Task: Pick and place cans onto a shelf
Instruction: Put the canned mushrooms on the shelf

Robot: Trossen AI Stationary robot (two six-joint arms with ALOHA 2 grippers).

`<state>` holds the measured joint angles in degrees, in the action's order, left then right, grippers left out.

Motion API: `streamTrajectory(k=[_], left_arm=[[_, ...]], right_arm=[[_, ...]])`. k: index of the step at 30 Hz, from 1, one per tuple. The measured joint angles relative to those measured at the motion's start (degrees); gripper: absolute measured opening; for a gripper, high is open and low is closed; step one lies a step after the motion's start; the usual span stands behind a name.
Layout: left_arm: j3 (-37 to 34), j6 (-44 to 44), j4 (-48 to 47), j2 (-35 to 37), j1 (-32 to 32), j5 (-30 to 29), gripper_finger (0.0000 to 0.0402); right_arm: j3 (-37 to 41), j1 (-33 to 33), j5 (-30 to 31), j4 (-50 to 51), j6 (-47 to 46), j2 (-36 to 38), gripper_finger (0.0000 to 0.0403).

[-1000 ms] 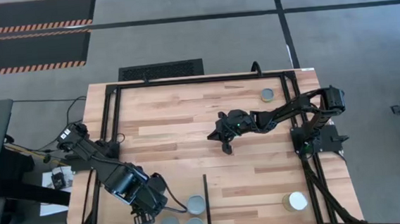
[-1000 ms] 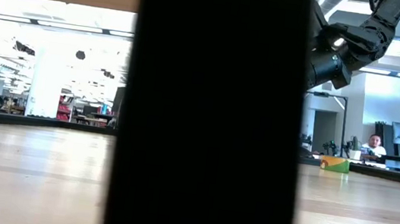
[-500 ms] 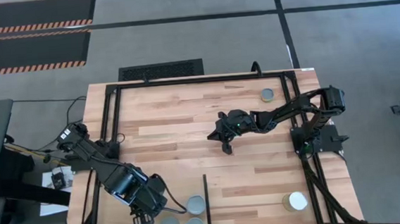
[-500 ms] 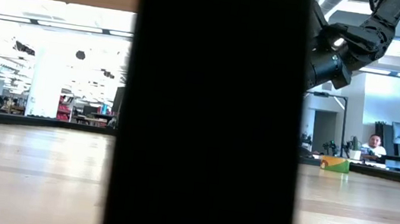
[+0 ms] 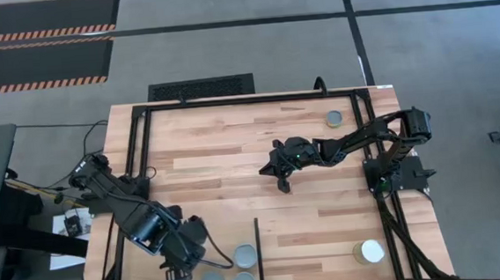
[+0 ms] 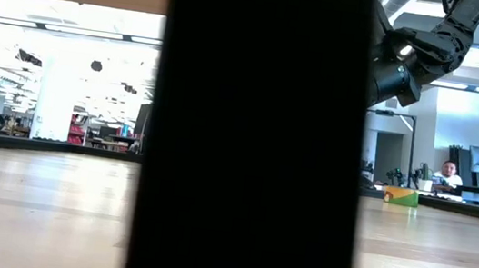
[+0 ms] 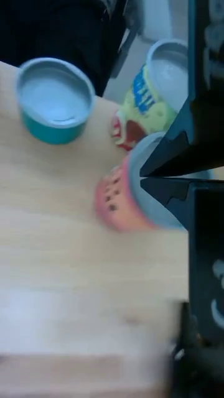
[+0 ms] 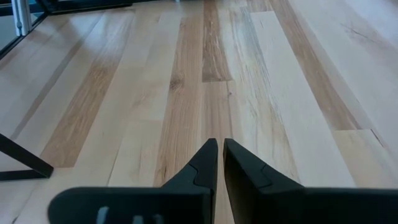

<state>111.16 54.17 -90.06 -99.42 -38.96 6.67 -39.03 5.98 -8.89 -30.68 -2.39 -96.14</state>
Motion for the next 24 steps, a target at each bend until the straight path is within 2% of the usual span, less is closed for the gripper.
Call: streamTrajectory(k=[9, 13, 16, 19, 24], left_arm=[[2.0, -11.5, 3.2, 0.4, 1.1, -12.2, 0.0], [-0.8, -21.8, 10.6, 1.7, 2.8, -16.4, 0.0], [-3.6, -29.3, 18.4, 2.7, 5.2, -16.1, 0.0], [-7.3, -35.8, 25.3, 3.6, 7.7, -14.7, 0.0], [-18.9, -45.5, 39.9, 6.6, 11.9, -12.6, 0.0]], right_arm=[[0.0, 0.0, 0.0, -0.2, 0.7, 0.0, 0.0049], [0.0, -0.3, -0.9, -0.7, 4.2, 0.0, 0.0046], [0.1, -0.4, -3.9, -3.3, 7.5, -1.0, 0.003], [3.3, 0.3, -7.1, -16.1, 7.7, -3.6, 0.0009], [11.9, 3.1, -7.9, -43.0, 2.1, -10.3, 0.0012]])
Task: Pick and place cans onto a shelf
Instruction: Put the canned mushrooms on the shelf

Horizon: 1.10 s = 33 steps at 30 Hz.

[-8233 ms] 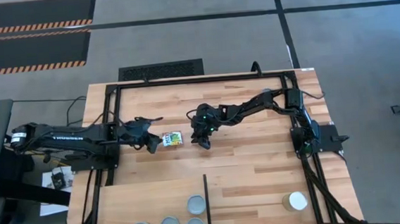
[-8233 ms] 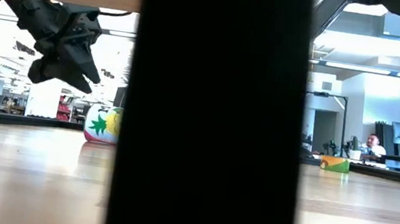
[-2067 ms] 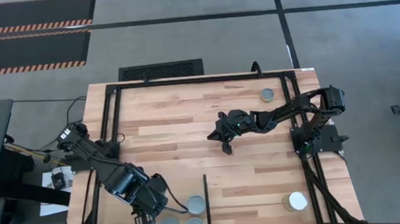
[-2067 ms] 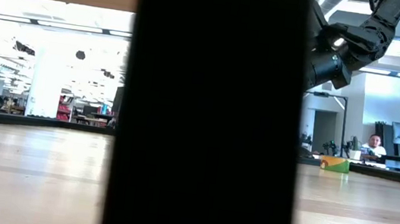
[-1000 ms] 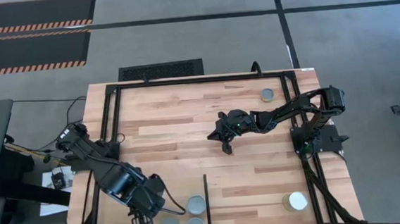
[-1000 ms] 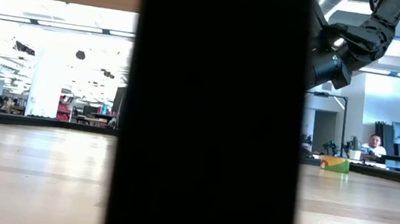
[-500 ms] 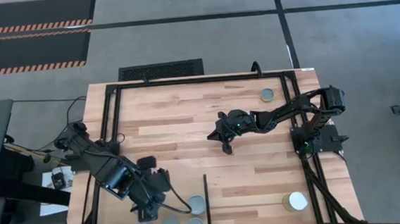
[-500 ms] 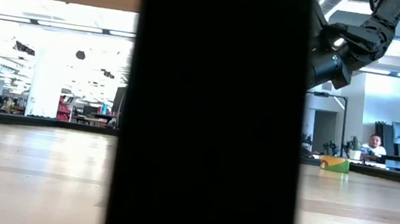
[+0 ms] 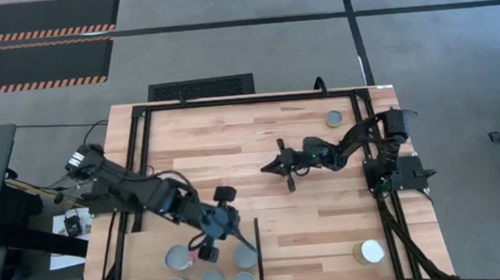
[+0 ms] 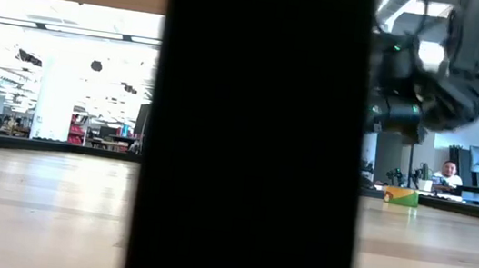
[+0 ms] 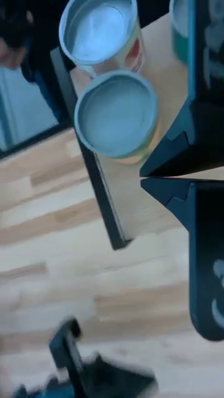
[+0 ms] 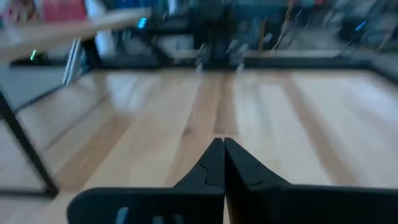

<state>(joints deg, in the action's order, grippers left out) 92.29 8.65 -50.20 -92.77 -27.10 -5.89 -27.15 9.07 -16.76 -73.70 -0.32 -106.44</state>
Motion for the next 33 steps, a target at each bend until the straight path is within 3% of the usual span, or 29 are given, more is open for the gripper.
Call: streamTrajectory(k=[5, 13, 17, 22, 28, 33], left_arm=[[-18.5, -3.3, 20.3, 7.4, 5.0, 6.1, 0.0], [-44.3, -7.9, 54.4, 19.3, 12.4, 8.6, 0.0], [-52.4, -9.4, 64.7, 23.2, 15.8, 8.5, 0.0], [-62.1, -11.9, 77.9, 26.6, 18.8, 8.4, 0.0], [-72.1, -11.1, 93.1, 27.4, 22.2, 8.1, 0.0], [-75.3, -9.8, 96.5, 27.3, 22.9, 6.3, 0.0]], right_arm=[[7.4, 3.2, -0.2, -15.3, -3.0, -1.5, 0.0005], [14.0, 10.2, -0.2, -7.1, -4.9, 9.0, 0.0008], [14.0, 14.5, 0.2, 9.9, -5.7, 18.7, 0.0014], [12.3, 17.6, 6.3, 36.8, -5.7, 31.5, 0.0031], [7.8, 16.6, 20.0, 67.8, -9.6, 43.7, 0.0056], [3.4, 15.2, 31.3, 87.6, -16.4, 49.2, 0.0079]])
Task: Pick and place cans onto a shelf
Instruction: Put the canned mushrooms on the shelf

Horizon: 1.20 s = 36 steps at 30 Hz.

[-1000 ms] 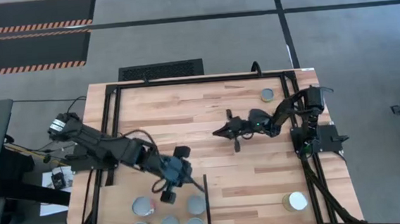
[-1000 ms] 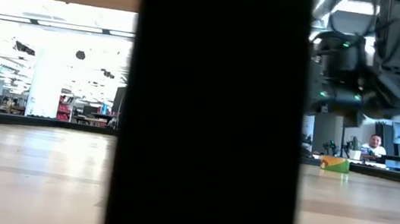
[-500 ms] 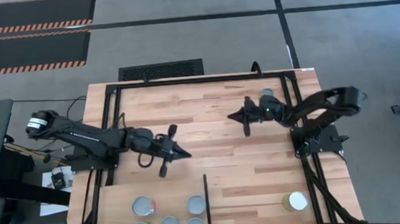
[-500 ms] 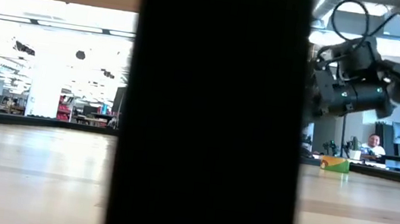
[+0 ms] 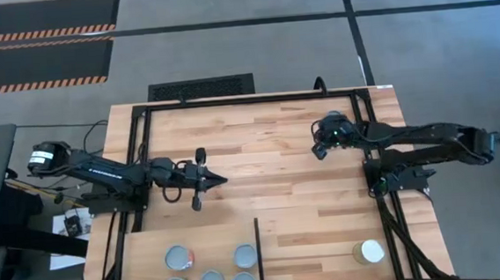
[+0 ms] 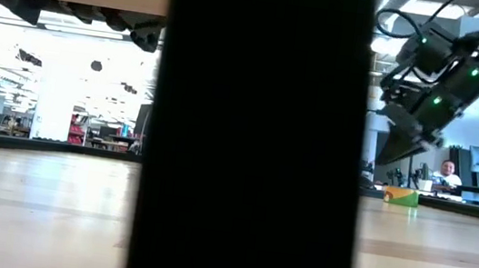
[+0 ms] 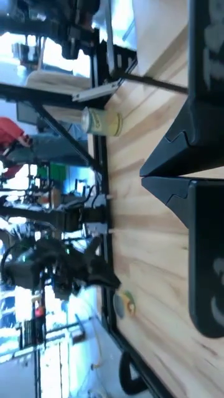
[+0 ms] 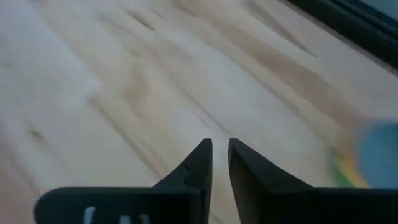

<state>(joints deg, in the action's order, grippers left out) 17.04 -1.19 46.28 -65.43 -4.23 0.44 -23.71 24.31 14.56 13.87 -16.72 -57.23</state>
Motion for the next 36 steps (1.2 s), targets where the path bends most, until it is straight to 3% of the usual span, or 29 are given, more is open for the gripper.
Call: streamTrajectory(k=[7, 12, 17, 25, 29, 36], left_arm=[[-0.4, 0.9, -0.1, 0.0, -0.1, -1.4, 0.0], [-0.4, 0.9, 0.2, 0.0, -0.3, -1.3, 0.0], [-0.4, 0.2, -0.1, 0.0, -0.3, -1.3, 0.0], [-0.4, 1.6, -1.4, 0.0, -0.3, -1.4, 0.0], [-0.4, 0.2, -0.5, 0.0, -0.3, -4.3, 0.0], [-0.4, 1.5, -0.3, 0.0, -0.3, -4.8, 0.0]], right_arm=[[-4.4, 1.2, 11.4, 12.9, -8.8, 0.2, 0.0137], [-4.4, 6.2, 12.1, 10.9, -9.9, -4.9, 0.0184], [-4.4, 11.8, 12.1, 4.0, -7.0, -11.1, 0.0204], [-4.4, 17.5, 8.7, -6.1, -4.4, -19.4, 0.0178], [-4.6, 19.7, 9.0, -7.9, -3.9, -23.2, 0.0155], [-4.6, 16.7, 9.3, -7.9, -1.3, -23.7, 0.0092]])
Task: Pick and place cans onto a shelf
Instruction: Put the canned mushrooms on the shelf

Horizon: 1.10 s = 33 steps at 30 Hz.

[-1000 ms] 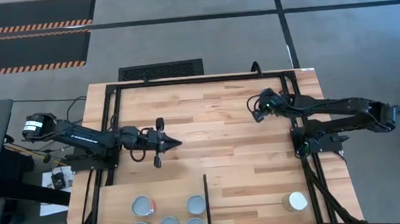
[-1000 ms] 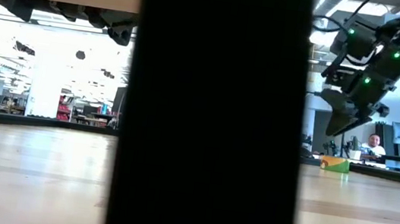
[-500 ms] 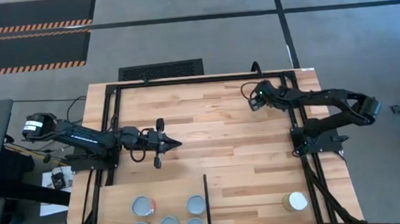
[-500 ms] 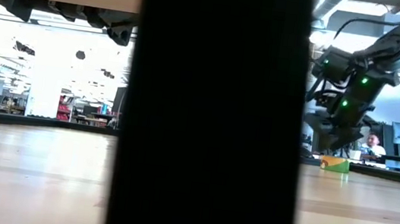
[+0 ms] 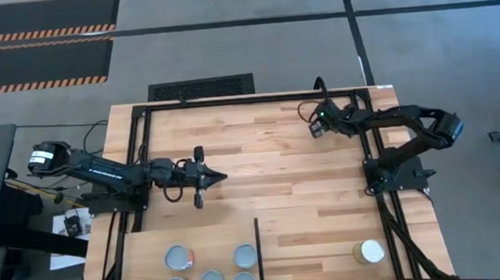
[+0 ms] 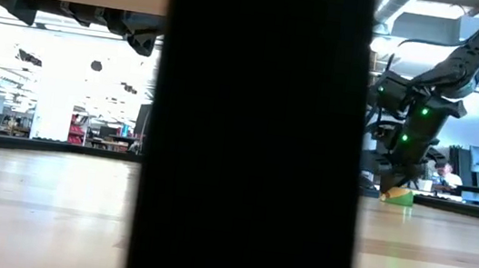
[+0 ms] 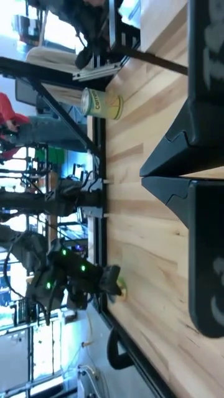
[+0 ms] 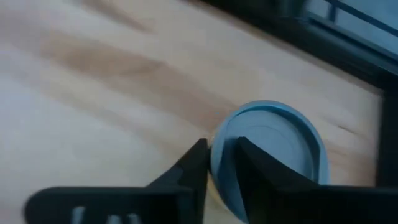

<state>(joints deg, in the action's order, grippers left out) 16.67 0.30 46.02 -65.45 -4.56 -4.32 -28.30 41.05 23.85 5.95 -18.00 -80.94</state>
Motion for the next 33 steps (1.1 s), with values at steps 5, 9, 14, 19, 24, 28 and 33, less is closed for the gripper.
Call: streamTrajectory(k=[5, 9, 14, 19, 24, 28, 33], left_arm=[[0.0, 0.9, 0.2, 0.0, 0.0, 0.0, 0.0], [0.0, 2.8, 0.5, 0.0, 0.0, 0.0, 0.0], [0.0, 5.0, 1.1, 0.0, -0.2, -0.1, 0.0], [0.0, 4.9, 1.1, 0.0, -1.8, -3.0, 0.0], [0.0, 4.7, -1.3, 4.1, -1.8, -5.8, 0.0], [0.1, 3.7, -5.9, 10.1, -1.9, -6.9, 0.0], [0.0, 3.4, -13.8, 15.4, -1.9, -9.0, 0.0]], right_arm=[[0.1, -6.7, -4.3, 0.4, 0.6, 2.2, 0.0024], [-1.4, -15.2, -9.4, 2.2, -0.6, 4.2, 0.0012], [-8.3, -28.4, -9.5, 5.8, -4.0, 6.6, 0.0025], [-19.5, -42.1, -6.7, 9.8, -5.1, 7.2, 0.0019], [-32.4, -53.8, -3.1, 12.4, -2.6, 3.2, 0.0022], [-42.3, -60.1, -3.1, 12.1, 2.4, -3.1, 0.0022], [-54.4, -63.9, -3.6, 12.2, 10.1, -12.7, 0.0022]])
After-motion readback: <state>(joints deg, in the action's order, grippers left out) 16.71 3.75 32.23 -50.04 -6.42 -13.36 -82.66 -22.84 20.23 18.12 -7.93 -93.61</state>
